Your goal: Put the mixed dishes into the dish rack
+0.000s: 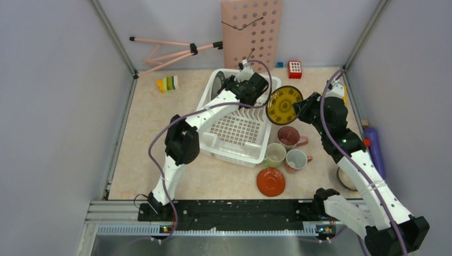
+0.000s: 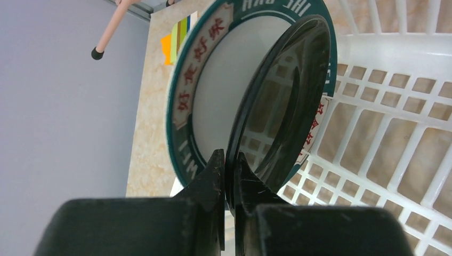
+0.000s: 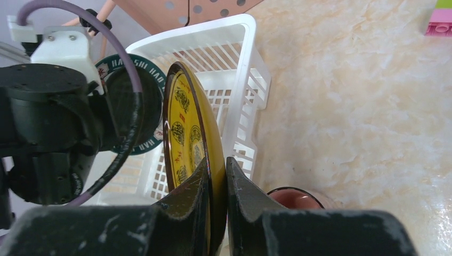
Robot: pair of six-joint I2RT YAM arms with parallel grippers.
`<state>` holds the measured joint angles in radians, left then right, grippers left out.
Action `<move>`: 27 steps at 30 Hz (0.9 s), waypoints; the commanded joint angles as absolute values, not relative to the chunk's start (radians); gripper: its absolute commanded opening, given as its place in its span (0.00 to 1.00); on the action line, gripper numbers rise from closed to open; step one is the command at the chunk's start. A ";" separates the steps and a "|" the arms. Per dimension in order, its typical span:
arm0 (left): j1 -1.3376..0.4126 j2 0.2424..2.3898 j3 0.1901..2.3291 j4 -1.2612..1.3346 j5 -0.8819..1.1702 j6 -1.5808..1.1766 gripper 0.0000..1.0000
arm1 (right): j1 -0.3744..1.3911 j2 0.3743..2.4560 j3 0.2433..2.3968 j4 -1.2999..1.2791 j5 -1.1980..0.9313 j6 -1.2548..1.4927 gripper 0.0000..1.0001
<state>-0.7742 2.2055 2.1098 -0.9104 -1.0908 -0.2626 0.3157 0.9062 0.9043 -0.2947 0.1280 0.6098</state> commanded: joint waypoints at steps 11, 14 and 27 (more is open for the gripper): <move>-0.756 2.232 2.100 -0.976 -0.943 -0.345 0.01 | 0.314 0.884 0.909 -0.250 0.126 0.614 0.00; -0.732 2.216 2.095 -0.998 -0.875 -0.364 0.10 | 0.313 0.879 0.908 -0.257 0.128 0.613 0.00; -0.705 2.119 2.137 -1.073 -0.774 -0.344 0.56 | 0.313 0.893 0.912 -0.256 0.103 0.611 0.00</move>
<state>-0.6991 2.2387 2.1010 -1.0367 -0.8013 -0.3450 0.3157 0.8970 0.8967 -0.3065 0.1280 0.6102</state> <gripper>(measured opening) 0.557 0.117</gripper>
